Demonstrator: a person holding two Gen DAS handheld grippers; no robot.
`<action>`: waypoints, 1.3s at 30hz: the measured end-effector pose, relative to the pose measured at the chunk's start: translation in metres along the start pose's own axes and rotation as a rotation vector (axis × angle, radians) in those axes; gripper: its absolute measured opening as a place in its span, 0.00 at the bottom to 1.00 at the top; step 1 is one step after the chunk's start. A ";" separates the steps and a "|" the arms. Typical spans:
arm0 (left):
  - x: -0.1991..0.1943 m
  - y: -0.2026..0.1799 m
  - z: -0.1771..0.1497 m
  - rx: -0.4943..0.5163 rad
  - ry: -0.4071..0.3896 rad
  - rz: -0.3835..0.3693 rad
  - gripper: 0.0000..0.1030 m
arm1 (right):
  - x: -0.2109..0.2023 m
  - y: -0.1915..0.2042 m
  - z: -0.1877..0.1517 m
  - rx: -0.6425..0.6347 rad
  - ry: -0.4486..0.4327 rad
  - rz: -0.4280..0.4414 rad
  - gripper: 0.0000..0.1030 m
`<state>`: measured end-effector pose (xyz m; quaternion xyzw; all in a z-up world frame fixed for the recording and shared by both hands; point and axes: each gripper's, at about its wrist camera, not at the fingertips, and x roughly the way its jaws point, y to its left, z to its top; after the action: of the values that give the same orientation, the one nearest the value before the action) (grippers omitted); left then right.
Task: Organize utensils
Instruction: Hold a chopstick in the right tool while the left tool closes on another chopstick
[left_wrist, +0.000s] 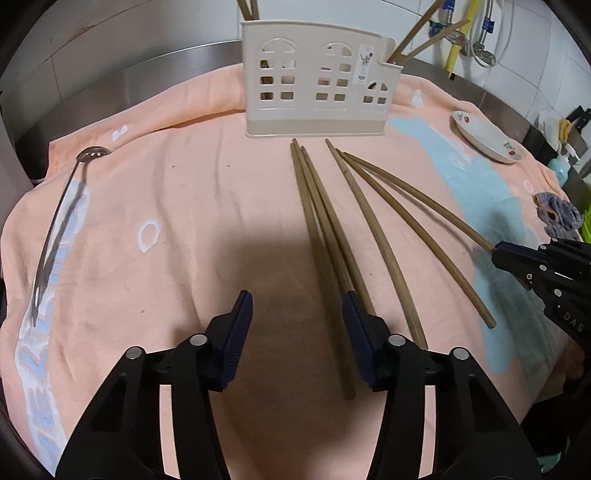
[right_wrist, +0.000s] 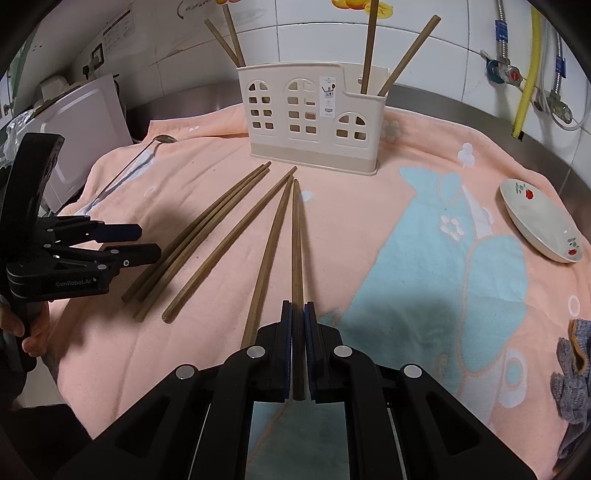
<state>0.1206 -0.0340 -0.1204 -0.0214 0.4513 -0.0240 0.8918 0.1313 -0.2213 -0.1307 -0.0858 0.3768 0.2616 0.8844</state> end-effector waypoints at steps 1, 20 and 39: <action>0.001 -0.001 0.000 0.003 0.001 0.000 0.45 | 0.000 -0.001 0.000 0.001 0.001 0.001 0.06; 0.009 -0.008 0.001 0.035 -0.002 0.052 0.18 | 0.005 -0.003 -0.001 0.011 0.011 0.016 0.06; 0.009 -0.004 0.001 0.020 -0.005 -0.005 0.07 | -0.003 -0.003 0.003 0.017 -0.017 0.011 0.06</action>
<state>0.1268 -0.0381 -0.1272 -0.0136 0.4487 -0.0307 0.8930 0.1333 -0.2235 -0.1266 -0.0738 0.3720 0.2639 0.8869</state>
